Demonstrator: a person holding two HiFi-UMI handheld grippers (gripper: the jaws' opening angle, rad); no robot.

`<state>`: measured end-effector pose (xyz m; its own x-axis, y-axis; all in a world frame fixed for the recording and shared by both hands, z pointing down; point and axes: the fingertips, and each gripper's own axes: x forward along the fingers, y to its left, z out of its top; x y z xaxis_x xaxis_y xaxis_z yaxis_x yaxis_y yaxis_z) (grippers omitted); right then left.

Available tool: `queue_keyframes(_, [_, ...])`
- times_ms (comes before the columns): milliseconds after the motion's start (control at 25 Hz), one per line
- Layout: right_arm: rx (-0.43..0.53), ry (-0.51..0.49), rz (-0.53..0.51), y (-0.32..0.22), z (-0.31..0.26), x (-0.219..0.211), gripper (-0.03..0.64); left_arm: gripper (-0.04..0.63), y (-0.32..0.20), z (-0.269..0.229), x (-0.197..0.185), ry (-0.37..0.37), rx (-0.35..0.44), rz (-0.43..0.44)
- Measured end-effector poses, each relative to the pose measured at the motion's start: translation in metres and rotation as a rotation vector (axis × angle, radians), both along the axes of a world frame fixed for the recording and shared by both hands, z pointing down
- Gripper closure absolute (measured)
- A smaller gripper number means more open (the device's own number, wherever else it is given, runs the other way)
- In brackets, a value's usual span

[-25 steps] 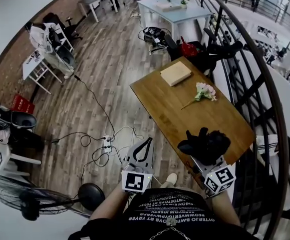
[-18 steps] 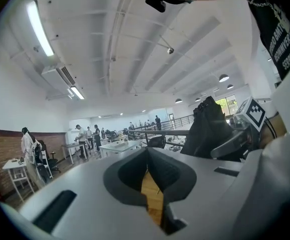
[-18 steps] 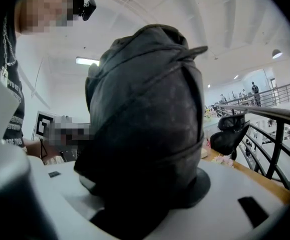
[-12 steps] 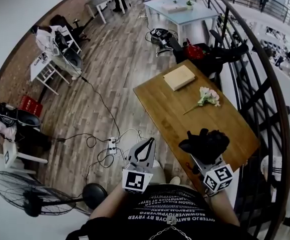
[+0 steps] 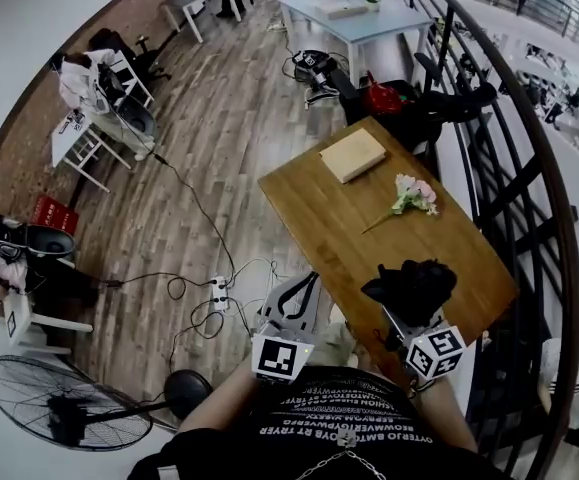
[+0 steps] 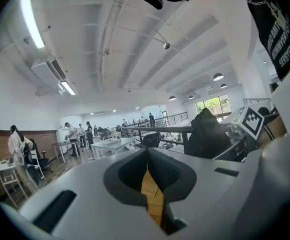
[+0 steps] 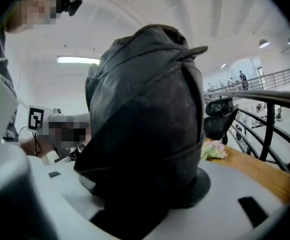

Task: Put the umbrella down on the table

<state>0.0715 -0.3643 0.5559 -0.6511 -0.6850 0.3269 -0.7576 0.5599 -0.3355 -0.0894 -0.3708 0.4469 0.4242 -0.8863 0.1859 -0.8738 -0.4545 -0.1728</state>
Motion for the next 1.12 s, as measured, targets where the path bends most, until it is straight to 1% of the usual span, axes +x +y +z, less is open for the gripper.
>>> queue_keyframes(240, [-0.073,0.028,0.026,-0.016,0.025,0.006,0.337,0.566,-0.039,0.015,0.009,0.0,-0.038,0.039])
queue_keyframes(320, [-0.1,0.032,0.04,-0.021,0.033,0.007,0.337,0.566,-0.051,0.019,0.012,0.014,-0.048,0.055])
queue_keyframes(560, [-0.174,0.041,0.067,-0.043,0.059,0.008,0.336,0.566,-0.091,0.026,0.027,0.037,-0.058,0.107])
queue_keyframes(720, [-0.236,0.039,0.078,-0.055,0.079,0.006,0.336,0.566,-0.106,0.033,0.035,0.041,-0.068,0.138])
queue_keyframes(920, [-0.335,0.06,0.077,-0.067,0.121,-0.001,0.336,0.566,-0.119,0.047,0.034,0.036,-0.103,0.147])
queue_keyframes(1120, [-0.447,0.113,0.056,-0.074,0.173,-0.007,0.334,0.566,-0.13,0.06,0.027,0.036,-0.131,0.133])
